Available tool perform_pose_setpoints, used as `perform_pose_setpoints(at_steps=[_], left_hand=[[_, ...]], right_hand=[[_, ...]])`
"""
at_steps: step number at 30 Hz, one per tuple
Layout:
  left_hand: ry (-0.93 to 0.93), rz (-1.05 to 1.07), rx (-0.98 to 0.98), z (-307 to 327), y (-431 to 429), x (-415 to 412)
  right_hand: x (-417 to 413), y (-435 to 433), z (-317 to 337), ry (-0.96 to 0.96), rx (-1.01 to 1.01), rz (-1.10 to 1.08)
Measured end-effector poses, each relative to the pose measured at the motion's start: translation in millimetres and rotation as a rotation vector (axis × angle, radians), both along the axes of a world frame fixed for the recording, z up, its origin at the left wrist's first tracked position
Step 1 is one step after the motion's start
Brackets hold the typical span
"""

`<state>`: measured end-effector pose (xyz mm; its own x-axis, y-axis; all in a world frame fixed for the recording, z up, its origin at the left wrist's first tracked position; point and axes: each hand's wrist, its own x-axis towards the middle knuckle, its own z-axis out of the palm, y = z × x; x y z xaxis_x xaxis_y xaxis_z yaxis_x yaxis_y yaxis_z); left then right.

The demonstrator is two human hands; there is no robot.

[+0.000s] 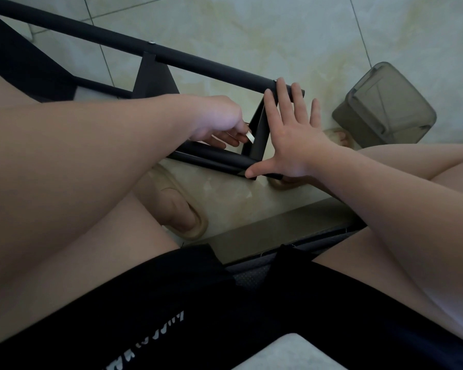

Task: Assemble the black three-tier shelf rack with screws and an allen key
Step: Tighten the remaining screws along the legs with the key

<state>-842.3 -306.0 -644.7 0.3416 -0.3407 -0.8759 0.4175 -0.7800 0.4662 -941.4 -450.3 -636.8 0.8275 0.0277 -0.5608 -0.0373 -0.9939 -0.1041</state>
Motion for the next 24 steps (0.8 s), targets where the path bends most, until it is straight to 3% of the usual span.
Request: perform_pose_setpoints(at_steps=[24], left_hand=[[-0.178,-0.365,0.037,6,13,2]], right_hand=[[-4,-2,-7,0.012,0.031,0.009]])
